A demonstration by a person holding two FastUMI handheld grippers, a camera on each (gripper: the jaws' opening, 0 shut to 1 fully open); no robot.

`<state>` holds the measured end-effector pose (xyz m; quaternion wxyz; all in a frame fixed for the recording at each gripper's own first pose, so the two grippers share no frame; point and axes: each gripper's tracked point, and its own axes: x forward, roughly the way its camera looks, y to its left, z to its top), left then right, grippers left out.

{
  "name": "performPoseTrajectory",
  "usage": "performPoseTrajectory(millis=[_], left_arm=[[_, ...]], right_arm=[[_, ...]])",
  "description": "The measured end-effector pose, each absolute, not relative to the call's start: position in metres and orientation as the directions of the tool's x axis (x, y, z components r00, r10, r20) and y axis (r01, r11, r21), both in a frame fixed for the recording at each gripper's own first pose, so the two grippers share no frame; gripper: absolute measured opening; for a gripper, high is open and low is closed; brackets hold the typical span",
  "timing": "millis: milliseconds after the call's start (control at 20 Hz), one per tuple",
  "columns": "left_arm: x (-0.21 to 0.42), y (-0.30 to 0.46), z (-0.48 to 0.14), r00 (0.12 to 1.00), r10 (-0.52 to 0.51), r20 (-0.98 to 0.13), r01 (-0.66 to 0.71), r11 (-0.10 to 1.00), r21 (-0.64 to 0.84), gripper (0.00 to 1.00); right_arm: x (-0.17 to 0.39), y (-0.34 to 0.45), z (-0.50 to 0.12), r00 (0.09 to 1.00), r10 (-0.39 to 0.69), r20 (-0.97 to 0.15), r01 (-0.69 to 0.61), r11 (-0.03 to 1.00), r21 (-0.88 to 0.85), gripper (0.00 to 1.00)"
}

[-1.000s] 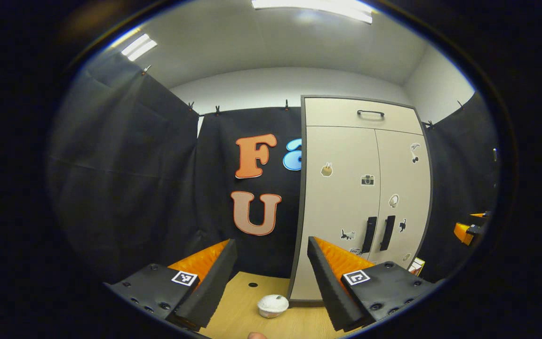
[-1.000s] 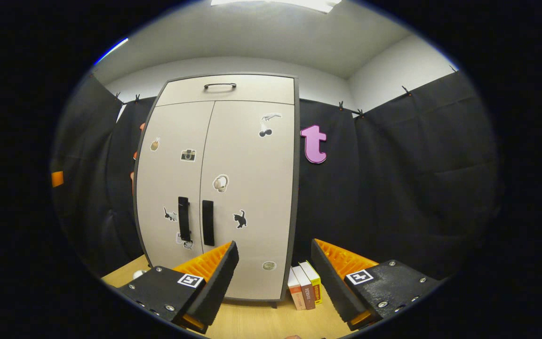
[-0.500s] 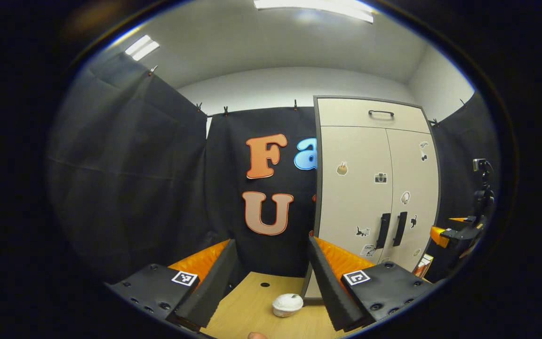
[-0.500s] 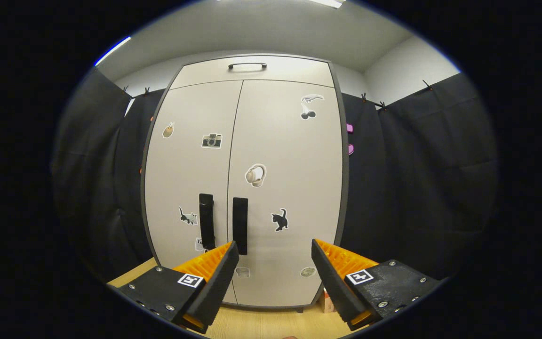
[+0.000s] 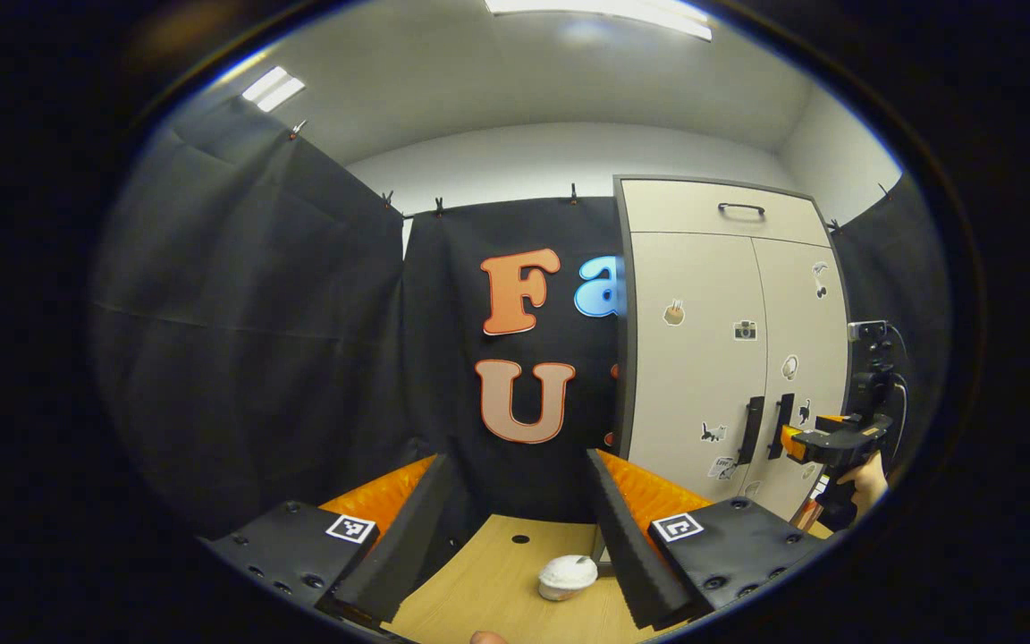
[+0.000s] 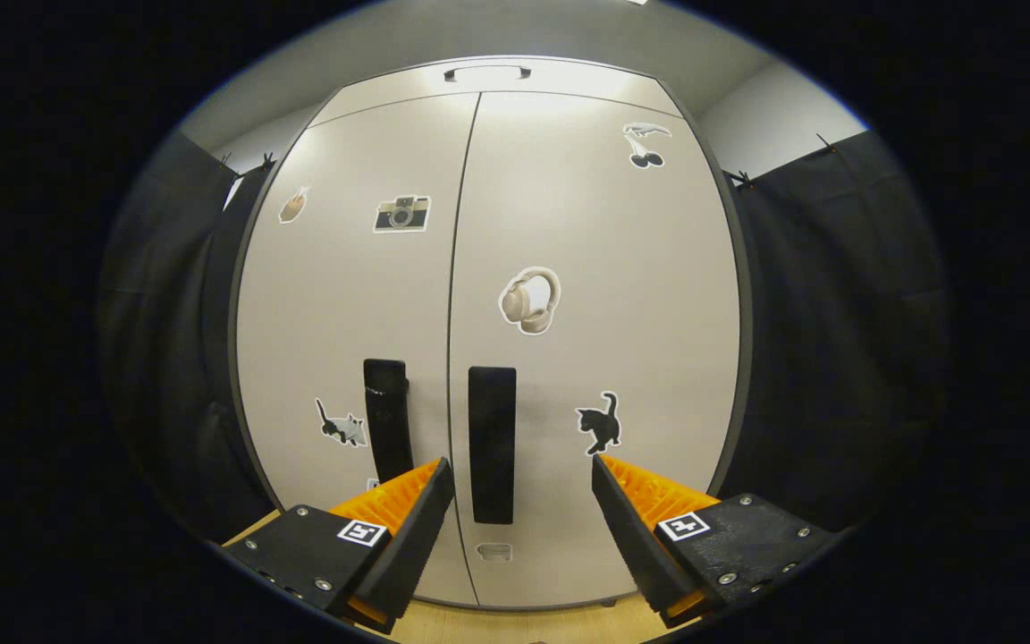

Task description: Open the right door of the double-door shoe cabinet with the right hand, and open the left door with the left hand.

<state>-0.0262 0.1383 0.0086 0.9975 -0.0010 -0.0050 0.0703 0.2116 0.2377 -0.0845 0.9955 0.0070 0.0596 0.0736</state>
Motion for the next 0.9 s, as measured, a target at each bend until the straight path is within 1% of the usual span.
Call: performPoseTrajectory(millis=[150,250,400,450,500,650,750,800,850,900], left_arm=[[-0.024,0.149,0.006,0.988,0.156,0.006,-0.156,0.988,-0.001,0.96],[-0.023,0.155,0.004,0.987,0.164,0.001,-0.164,0.987,0.000,0.96],[-0.021,0.160,0.002,0.986,0.167,-0.003,-0.167,0.986,0.000,0.96],[-0.021,0.160,0.002,0.986,0.167,-0.003,-0.167,0.986,0.000,0.96],[-0.022,0.160,0.001,0.986,0.168,-0.004,-0.168,0.986,0.000,0.96],[-0.021,0.159,0.002,0.986,0.165,-0.003,-0.165,0.986,0.002,0.96],[-0.022,0.158,0.001,0.987,0.161,-0.005,-0.161,0.987,0.003,0.96],[-0.022,0.156,0.001,0.987,0.160,-0.006,-0.159,0.987,0.005,0.96],[-0.023,0.155,0.001,0.987,0.158,-0.006,-0.158,0.987,0.006,0.96],[-0.024,0.155,0.001,0.987,0.159,-0.008,-0.159,0.987,0.009,0.96]], right_arm=[[0.230,0.243,-0.092,0.980,0.145,-0.138,-0.139,0.989,0.052,0.94],[0.238,0.245,-0.096,0.979,0.142,-0.143,-0.136,0.990,0.047,0.89],[0.244,0.254,-0.101,0.973,0.167,-0.161,-0.155,0.984,0.086,0.76],[0.246,0.255,-0.104,0.972,0.165,-0.169,-0.151,0.984,0.093,0.73],[0.248,0.253,-0.106,0.972,0.156,-0.175,-0.142,0.986,0.093,0.68],[0.251,0.256,-0.107,0.972,0.156,-0.177,-0.139,0.985,0.106,0.62],[0.252,0.260,-0.108,0.969,0.172,-0.179,-0.152,0.981,0.118,0.56],[0.251,0.263,-0.109,0.966,0.184,-0.183,-0.162,0.978,0.128,0.50],[0.251,0.264,-0.110,0.964,0.185,-0.189,-0.161,0.978,0.135,0.46],[0.252,0.264,-0.109,0.964,0.185,-0.190,-0.159,0.977,0.144,0.36]])
